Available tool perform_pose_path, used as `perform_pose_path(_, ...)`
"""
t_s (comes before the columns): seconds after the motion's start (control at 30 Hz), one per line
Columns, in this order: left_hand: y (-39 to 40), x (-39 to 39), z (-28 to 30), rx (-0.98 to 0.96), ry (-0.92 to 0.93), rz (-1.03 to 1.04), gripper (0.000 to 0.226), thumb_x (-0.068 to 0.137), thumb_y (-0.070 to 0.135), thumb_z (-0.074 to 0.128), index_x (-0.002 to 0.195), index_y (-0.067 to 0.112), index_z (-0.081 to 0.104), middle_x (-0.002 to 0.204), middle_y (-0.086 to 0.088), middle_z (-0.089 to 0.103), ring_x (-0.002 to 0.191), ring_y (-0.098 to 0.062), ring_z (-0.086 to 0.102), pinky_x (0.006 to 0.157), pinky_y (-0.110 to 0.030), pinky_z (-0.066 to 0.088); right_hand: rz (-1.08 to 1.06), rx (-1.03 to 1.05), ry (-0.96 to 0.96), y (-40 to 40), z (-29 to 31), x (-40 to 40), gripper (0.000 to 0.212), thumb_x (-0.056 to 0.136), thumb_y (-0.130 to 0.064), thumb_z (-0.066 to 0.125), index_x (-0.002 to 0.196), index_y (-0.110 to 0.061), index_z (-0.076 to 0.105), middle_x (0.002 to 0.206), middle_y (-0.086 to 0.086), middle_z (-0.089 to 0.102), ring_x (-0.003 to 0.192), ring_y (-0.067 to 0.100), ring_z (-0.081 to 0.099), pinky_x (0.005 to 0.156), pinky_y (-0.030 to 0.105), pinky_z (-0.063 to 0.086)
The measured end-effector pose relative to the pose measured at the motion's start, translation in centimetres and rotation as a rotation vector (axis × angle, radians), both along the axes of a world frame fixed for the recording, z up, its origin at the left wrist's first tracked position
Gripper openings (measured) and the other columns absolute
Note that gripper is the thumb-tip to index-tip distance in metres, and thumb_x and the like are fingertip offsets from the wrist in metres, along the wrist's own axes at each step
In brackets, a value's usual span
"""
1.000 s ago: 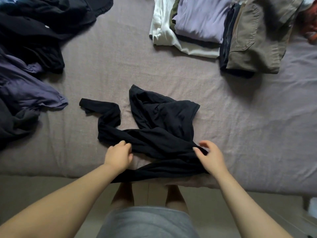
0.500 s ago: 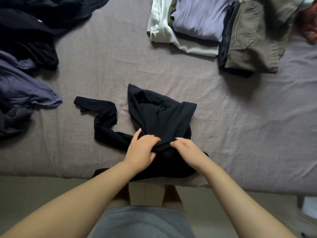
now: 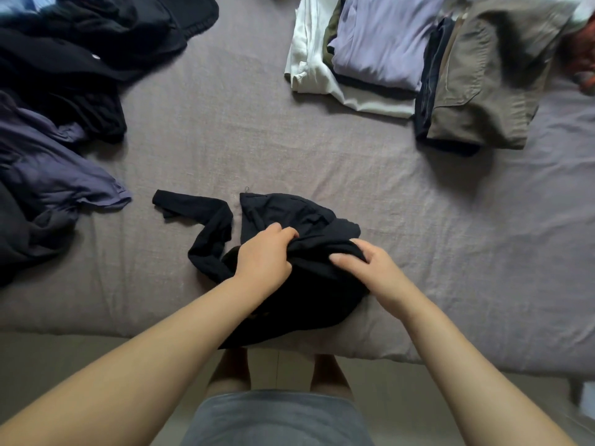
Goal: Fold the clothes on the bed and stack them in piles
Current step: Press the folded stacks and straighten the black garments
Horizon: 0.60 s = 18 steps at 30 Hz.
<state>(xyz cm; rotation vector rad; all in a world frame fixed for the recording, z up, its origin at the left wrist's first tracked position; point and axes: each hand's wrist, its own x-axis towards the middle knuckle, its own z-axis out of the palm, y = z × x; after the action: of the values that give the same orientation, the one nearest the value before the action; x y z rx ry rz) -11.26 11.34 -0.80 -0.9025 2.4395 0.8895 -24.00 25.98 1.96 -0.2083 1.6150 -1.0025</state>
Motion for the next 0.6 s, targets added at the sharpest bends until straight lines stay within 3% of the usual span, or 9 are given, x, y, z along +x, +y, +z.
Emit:
perform_pose_path(0.07, 0.5, -0.5, 0.4, 0.027, 0.016, 0.086, 0.051, 0.079, 0.006, 0.053, 0.126, 0.024, 0.057, 0.119, 0.003, 0.056, 0.113, -0.021, 0.051, 0.082, -0.034, 0.046, 0.205, 0.086, 0.146, 0.0, -0.1, 0.2, 0.042, 0.073, -0.033, 0.081, 0.109, -0.025, 0.063, 0.104, -0.011, 0.069, 0.100, 0.004, 0.063, 0.087, 0.022, 0.049)
perform_pose_path(0.13, 0.7, -1.1, 0.9, 0.190, 0.016, 0.191, 0.040, 0.077, 0.004, 0.052, 0.111, 0.020, 0.065, 0.103, 0.001, 0.066, 0.101, -0.023, 0.059, 0.078, -0.032, 0.048, 0.391, 0.188, 0.434, -0.1, -0.9, 0.3, 0.030, 0.073, -0.034, 0.080, 0.097, -0.034, 0.062, 0.090, -0.019, 0.064, 0.091, 0.002, 0.060, 0.078, 0.022, 0.045)
perform_pose_path(0.2, 0.7, -1.2, 1.1, 0.403, 0.042, 0.231, 0.016, 0.081, 0.008, 0.055, 0.090, 0.017, 0.066, 0.080, 0.002, 0.066, 0.084, -0.022, 0.062, 0.067, -0.030, 0.046, 0.464, 0.214, 0.595, -0.4, -1.2, 0.3, 0.018, 0.083, -0.027, 0.069, 0.074, -0.033, 0.054, 0.075, -0.016, 0.056, 0.076, 0.007, 0.056, 0.072, 0.028, 0.041)
perform_pose_path(0.23, 0.5, -1.0, 1.3, 0.519, 0.082, 0.234, 0.008, 0.084, 0.014, 0.061, 0.088, 0.019, 0.065, 0.080, 0.006, 0.066, 0.083, -0.017, 0.063, 0.068, -0.028, 0.046, 0.432, 0.195, 0.598, -0.4, -1.3, 0.2, 0.020, 0.086, -0.023, 0.065, 0.073, -0.031, 0.053, 0.081, -0.014, 0.055, 0.079, 0.008, 0.055, 0.076, 0.029, 0.041)
perform_pose_path(0.3, -0.1, -0.3, 1.5, 0.660, 0.124, 0.177, 0.027, 0.080, 0.031, 0.074, 0.103, 0.024, 0.061, 0.094, 0.014, 0.066, 0.091, -0.004, 0.062, 0.079, -0.021, 0.048, 0.273, 0.142, 0.465, -0.5, -0.9, -0.4, 0.024, 0.089, -0.012, 0.059, 0.081, -0.034, 0.058, 0.100, -0.009, 0.059, 0.097, 0.008, 0.056, 0.089, 0.025, 0.042)
perform_pose_path(0.37, -0.6, 0.4, 1.1, 0.502, 0.106, 0.032, 0.044, 0.075, 0.033, 0.078, 0.111, 0.027, 0.053, 0.101, 0.015, 0.064, 0.097, -0.007, 0.061, 0.082, -0.026, 0.048, 0.197, 0.115, 0.200, -0.5, 0.4, -1.2, 0.022, 0.089, -0.008, 0.060, 0.093, -0.028, 0.067, 0.105, -0.001, 0.070, 0.101, 0.011, 0.062, 0.093, 0.026, 0.046)
perform_pose_path(0.47, -0.4, 0.7, 0.8, 0.097, 0.052, -0.131, 0.039, 0.084, 0.021, 0.061, 0.122, 0.027, 0.052, 0.111, 0.006, 0.060, 0.107, -0.020, 0.057, 0.078, -0.035, 0.046, 0.255, 0.067, -0.095, -0.1, 1.6, -1.7, 0.031, 0.084, -0.010, 0.069, 0.114, -0.017, 0.065, 0.108, 0.001, 0.072, 0.104, 0.012, 0.067, 0.093, 0.026, 0.052)
perform_pose_path(0.53, 0.0, 0.3, 0.9, 0.051, 0.022, -0.164, 0.035, 0.084, 0.015, 0.054, 0.118, 0.021, 0.058, 0.111, 0.004, 0.052, 0.111, -0.020, 0.051, 0.074, -0.033, 0.042, 0.316, 0.103, -0.015, -0.1, 1.7, -1.6, 0.045, 0.076, -0.016, 0.079, 0.118, -0.023, 0.062, 0.108, -0.006, 0.071, 0.101, 0.006, 0.066, 0.091, 0.023, 0.052)
perform_pose_path(0.6, 0.4, 0.0, 0.9, 0.130, 0.020, -0.122, 0.027, 0.083, 0.013, 0.054, 0.108, 0.017, 0.063, 0.118, 0.004, 0.056, 0.117, -0.021, 0.051, 0.079, -0.031, 0.043, 0.481, 0.203, 0.254, 0.0, 0.8, -1.4, 0.043, 0.070, -0.024, 0.084, 0.108, -0.028, 0.064, 0.101, -0.012, 0.070, 0.097, 0.003, 0.064, 0.087, 0.022, 0.051)
